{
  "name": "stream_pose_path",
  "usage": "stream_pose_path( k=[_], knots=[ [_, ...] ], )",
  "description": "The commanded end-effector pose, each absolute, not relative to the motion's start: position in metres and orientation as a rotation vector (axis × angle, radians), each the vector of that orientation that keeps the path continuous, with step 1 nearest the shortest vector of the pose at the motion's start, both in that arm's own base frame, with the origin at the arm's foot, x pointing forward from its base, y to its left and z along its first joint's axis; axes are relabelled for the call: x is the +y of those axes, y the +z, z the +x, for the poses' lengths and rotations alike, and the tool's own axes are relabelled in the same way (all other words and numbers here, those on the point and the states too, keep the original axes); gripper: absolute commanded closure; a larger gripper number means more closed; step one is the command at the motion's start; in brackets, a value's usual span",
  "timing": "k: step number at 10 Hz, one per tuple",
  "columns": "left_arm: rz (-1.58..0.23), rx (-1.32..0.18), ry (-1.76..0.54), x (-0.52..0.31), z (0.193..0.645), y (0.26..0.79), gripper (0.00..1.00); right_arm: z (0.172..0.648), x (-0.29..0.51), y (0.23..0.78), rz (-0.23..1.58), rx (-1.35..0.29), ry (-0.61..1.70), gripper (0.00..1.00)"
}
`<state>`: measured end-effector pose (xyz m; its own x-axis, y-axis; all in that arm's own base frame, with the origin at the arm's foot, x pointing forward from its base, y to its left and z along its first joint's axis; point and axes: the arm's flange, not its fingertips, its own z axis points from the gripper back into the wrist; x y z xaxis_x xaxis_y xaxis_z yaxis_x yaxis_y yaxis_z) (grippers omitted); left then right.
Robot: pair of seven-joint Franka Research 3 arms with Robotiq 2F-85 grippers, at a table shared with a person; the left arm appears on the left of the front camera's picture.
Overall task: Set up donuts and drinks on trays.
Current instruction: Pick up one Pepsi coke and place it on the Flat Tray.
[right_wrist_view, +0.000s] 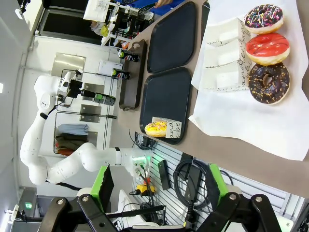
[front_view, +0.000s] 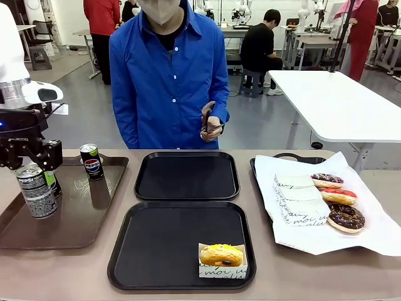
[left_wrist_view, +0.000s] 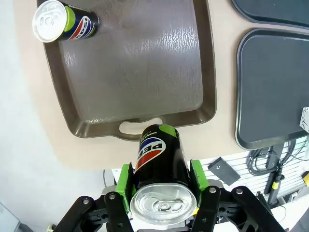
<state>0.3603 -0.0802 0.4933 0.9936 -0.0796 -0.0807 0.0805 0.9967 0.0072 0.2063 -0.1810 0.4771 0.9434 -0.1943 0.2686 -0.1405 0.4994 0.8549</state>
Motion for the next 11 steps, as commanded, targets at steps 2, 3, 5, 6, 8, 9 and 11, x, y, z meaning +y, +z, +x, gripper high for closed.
stream_pose_path(
  k=[2,3,5,6,8,9,11],
  knots=[
    [-0.013,-0.054,-0.218,-0.134,0.355,0.503,0.41,0.206,-0.181,0.477,1.071,-0.371,-0.018,0.0],
    [-0.001,-0.081,-0.316,-0.173,0.35,0.501,0.41,0.206,-0.181,0.477,1.071,-0.371,-0.018,0.0],
    [0.032,-0.119,-0.459,-0.243,0.335,0.488,0.41,0.206,-0.181,0.477,1.071,-0.371,-0.018,0.0],
    [0.035,-0.139,-0.521,-0.275,0.329,0.48,0.41,0.206,-0.181,0.477,1.071,-0.371,-0.018,0.0],
    [0.02,-0.118,-0.606,-0.318,0.328,0.465,0.41,0.206,-0.181,0.477,1.071,-0.371,-0.018,0.0],
    [0.033,-0.128,-0.628,-0.333,0.33,0.456,0.41,0.206,-0.181,0.477,1.071,-0.371,-0.018,0.0],
    [0.002,-0.072,-0.654,-0.343,0.34,0.438,0.41,0.206,-0.181,0.477,1.071,-0.371,-0.018,0.0]
  ],
)
